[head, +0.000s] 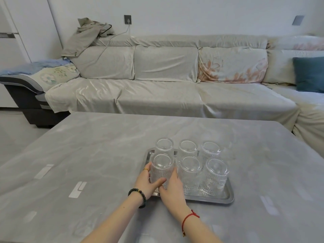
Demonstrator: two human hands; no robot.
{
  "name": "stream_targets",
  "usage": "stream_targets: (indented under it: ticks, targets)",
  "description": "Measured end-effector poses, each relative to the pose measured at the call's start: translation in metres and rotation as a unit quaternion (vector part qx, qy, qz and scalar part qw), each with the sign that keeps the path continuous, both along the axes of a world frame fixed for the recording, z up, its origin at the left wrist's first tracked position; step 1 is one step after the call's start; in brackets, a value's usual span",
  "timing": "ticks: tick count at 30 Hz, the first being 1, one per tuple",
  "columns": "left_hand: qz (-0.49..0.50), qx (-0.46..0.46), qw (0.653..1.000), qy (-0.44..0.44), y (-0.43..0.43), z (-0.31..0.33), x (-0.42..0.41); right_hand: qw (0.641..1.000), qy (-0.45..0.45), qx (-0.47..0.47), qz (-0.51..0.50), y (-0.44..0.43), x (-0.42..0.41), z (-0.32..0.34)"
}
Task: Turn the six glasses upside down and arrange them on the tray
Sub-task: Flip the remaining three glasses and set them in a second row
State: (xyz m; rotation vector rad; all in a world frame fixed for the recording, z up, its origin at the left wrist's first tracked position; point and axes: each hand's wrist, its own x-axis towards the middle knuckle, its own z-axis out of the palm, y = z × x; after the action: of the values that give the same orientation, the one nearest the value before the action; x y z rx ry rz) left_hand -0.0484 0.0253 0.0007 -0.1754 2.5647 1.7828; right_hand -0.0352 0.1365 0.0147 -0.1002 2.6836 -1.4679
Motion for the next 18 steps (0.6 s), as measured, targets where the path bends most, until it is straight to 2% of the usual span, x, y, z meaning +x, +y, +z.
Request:
stream_targets:
  ticks: [6, 11, 13, 18]
  targets:
    - [-0.018, 0.000, 1.000, 0.004, 0.002, -0.001, 0.001, 0.999, 0.040, 0.013, 0.019, 0.034, 0.016, 0.010]
    - [0.008, 0.010, 1.000, 0.004, 0.004, -0.001, 0.005, 0.967, 0.204, -0.084, -0.127, 0.070, 0.032, 0.017]
    - [0.010, 0.009, 1.000, 0.008, 0.004, -0.001, 0.007, 0.967, 0.201, -0.088, -0.129, 0.072, 0.039, 0.012]
    - [0.002, -0.021, 1.000, 0.015, 0.003, -0.001, 0.012, 0.986, 0.099, -0.094, -0.099, 0.058, 0.038, 0.001]
